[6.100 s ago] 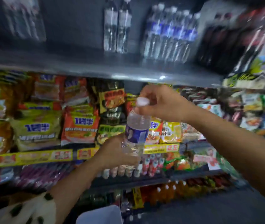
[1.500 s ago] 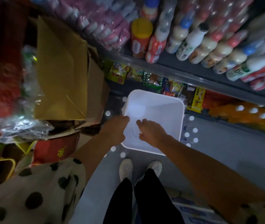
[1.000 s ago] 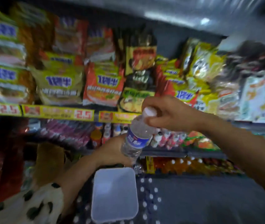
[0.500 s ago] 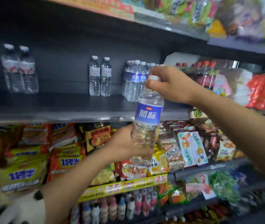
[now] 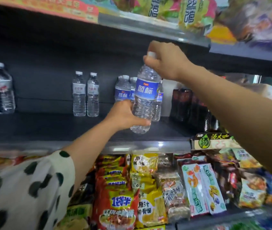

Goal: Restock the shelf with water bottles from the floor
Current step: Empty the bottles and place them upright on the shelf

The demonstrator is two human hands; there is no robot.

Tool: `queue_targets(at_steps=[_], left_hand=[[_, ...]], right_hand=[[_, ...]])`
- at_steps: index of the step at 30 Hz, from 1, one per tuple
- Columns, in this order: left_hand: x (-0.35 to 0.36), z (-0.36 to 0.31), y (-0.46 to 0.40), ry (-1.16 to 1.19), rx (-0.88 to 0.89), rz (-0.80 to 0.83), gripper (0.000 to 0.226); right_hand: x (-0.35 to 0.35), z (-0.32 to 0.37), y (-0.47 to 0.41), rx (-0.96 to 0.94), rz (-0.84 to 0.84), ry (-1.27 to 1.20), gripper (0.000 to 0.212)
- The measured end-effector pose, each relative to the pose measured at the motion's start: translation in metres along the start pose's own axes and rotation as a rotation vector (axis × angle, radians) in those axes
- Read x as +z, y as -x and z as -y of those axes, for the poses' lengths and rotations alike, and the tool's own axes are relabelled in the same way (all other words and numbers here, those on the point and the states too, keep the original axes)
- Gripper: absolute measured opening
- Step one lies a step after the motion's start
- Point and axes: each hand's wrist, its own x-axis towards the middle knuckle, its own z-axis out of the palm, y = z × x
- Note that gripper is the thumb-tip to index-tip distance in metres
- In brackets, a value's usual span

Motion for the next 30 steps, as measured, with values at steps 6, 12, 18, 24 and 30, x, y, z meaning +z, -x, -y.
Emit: queue_targets(at_steps=[6,12,18,24,30], left_hand=[[0.048,0.019,-0.074,-0.124,-0.125,-0.068,0.036],[0.067,0.044,-0.113,-0.337,-0.23,-0.189,0.038],[0.08,0.059,-0.128,-0.418,-0.287,-0.228,0.047],[0.081,0.064,-0.137,-0.512,-0.375,-0.26,0.045],[0.084,0.07,-0.145,-0.578,-0.351,-0.25,0.04]], right_hand=[[0.084,-0.077,-0.046,-0.018,0.136,-0.048,0.028],[0.15,-0.107,-0.08,-0.078,0.229,-0.125,0.026],[0.196,-0.121,-0.092,-0.114,0.258,-0.213,0.023],[0.214,-0.129,-0.1,-0.143,0.295,-0.293,0.023],[0.221,-0.134,-0.101,-0.14,0.327,-0.327,0.03]])
